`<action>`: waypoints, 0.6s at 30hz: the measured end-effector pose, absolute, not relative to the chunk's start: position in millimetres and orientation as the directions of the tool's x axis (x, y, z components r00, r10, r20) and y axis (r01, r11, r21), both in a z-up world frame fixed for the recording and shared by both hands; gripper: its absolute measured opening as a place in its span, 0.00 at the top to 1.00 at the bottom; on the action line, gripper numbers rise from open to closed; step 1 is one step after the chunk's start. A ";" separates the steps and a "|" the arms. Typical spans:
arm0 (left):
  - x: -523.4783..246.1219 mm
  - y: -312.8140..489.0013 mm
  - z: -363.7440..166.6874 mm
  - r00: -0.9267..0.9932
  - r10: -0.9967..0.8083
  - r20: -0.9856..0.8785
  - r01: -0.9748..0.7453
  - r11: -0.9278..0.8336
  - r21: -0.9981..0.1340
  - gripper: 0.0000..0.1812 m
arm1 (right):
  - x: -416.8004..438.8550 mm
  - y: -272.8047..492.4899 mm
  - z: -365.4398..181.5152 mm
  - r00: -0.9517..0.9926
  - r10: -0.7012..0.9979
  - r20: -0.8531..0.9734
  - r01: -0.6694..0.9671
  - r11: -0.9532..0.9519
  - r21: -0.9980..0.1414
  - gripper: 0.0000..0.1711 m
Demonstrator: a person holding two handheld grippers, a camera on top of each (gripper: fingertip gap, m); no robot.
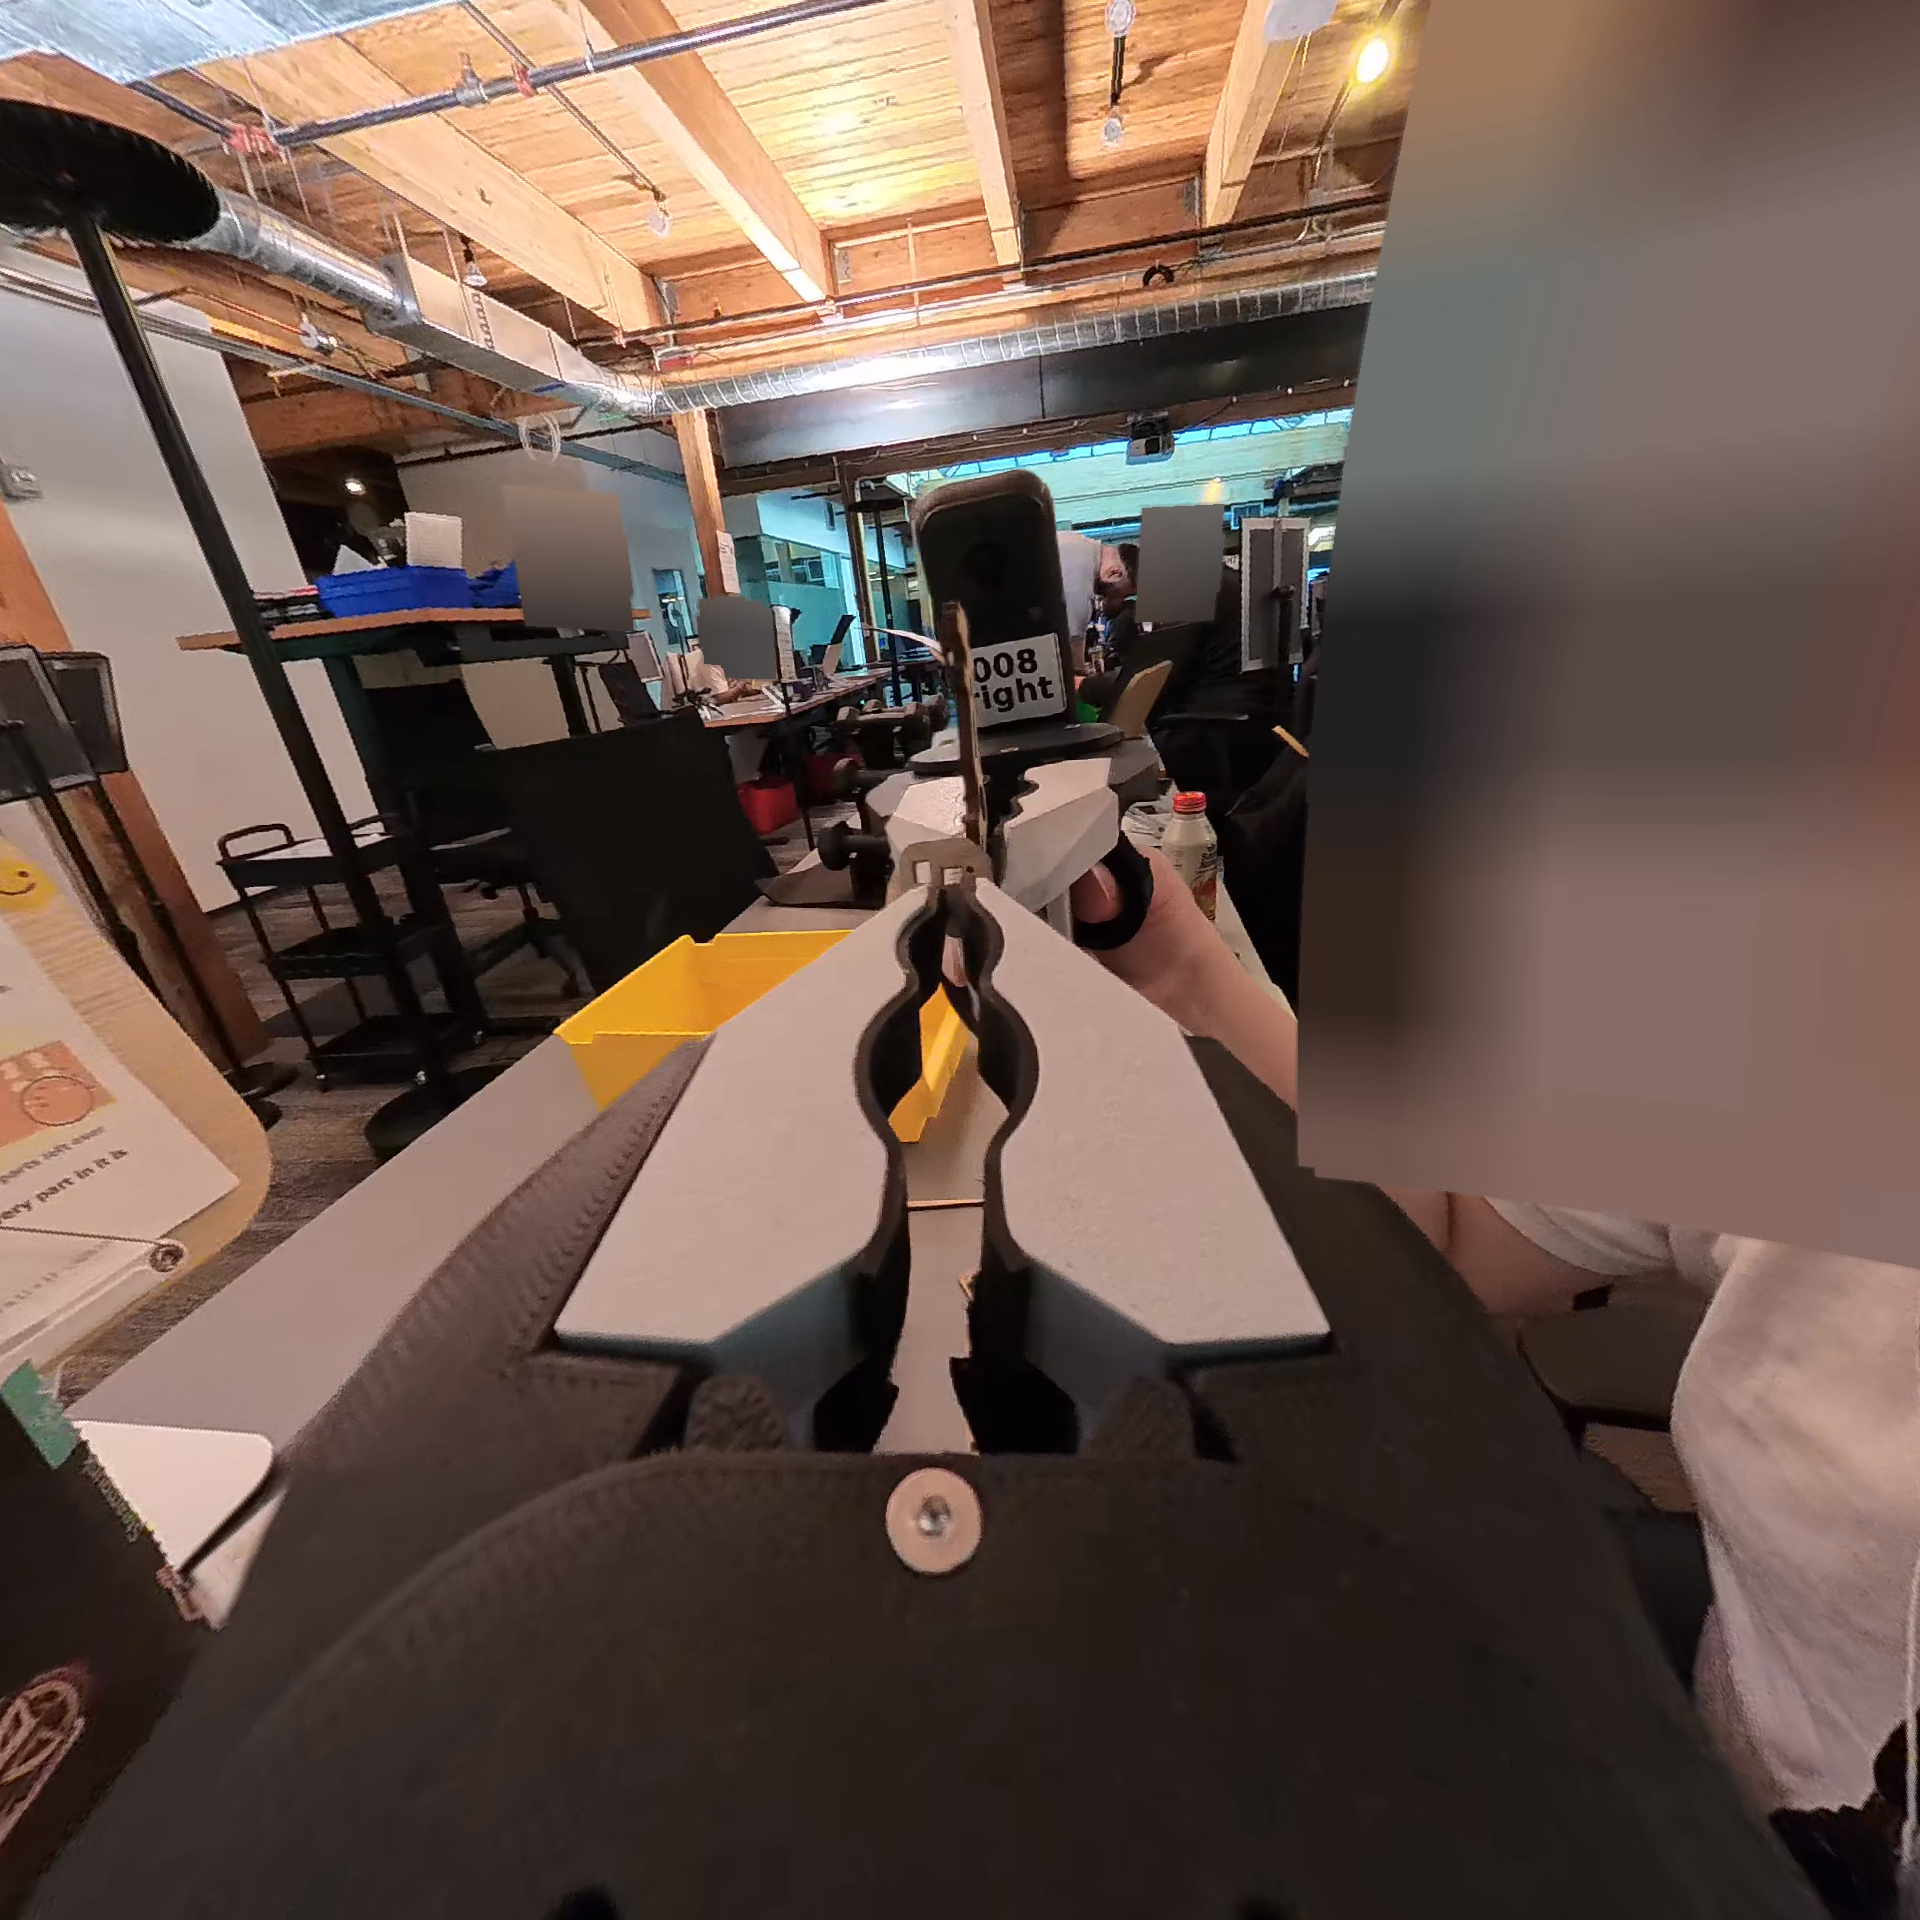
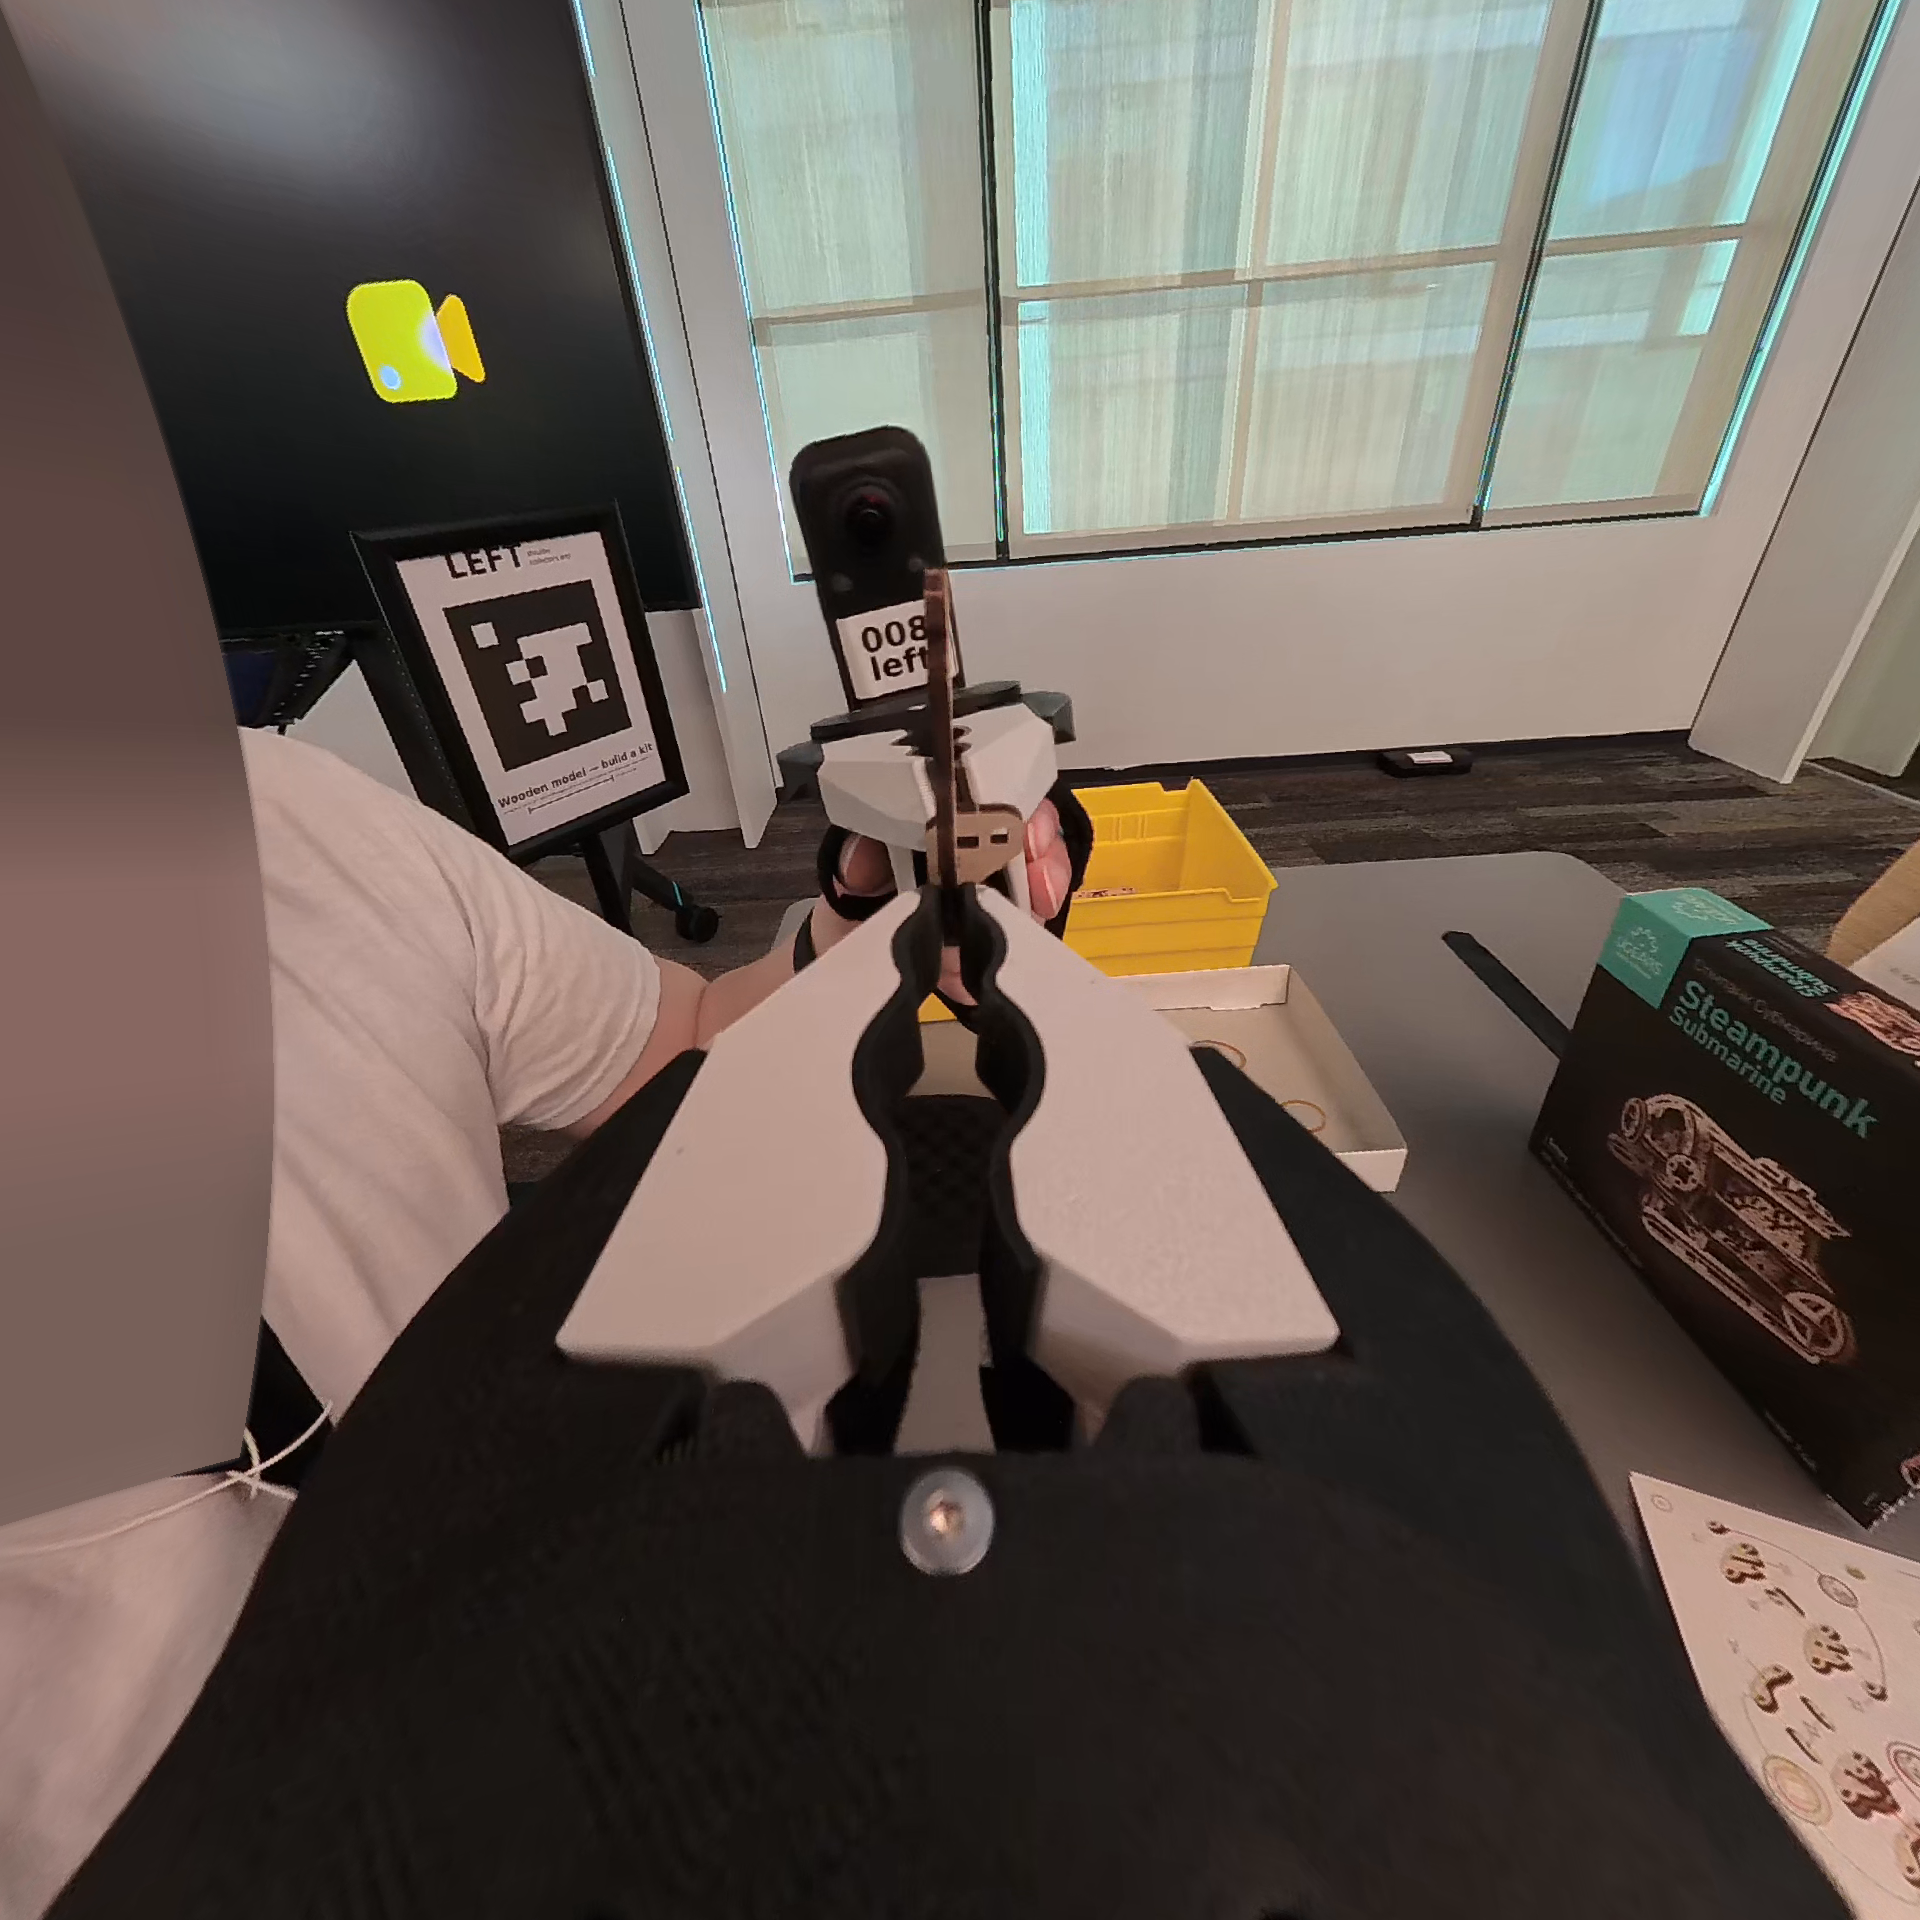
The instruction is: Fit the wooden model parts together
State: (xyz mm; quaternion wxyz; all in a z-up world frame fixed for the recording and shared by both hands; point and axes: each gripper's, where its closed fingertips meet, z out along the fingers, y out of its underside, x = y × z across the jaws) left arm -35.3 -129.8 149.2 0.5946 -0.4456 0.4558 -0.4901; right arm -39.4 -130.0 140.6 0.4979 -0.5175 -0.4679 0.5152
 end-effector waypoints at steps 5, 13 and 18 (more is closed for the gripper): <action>-34.9 -128.8 148.0 0.093 -0.993 -0.077 0.174 0.092 -0.980 1.00 | -38.9 -129.2 139.2 0.042 0.997 -0.068 -0.015 -0.068 -0.998 0.99; -33.5 -133.3 148.6 0.021 -1.000 0.002 0.186 0.002 -0.983 0.97 | -39.1 -129.6 137.6 0.052 0.997 -0.056 0.004 -0.056 -0.998 0.99; -32.4 -131.4 146.9 0.059 -0.998 -0.036 0.175 0.046 -0.984 1.00 | -39.3 -134.4 140.1 0.030 0.998 -0.059 -0.003 -0.059 -0.998 0.99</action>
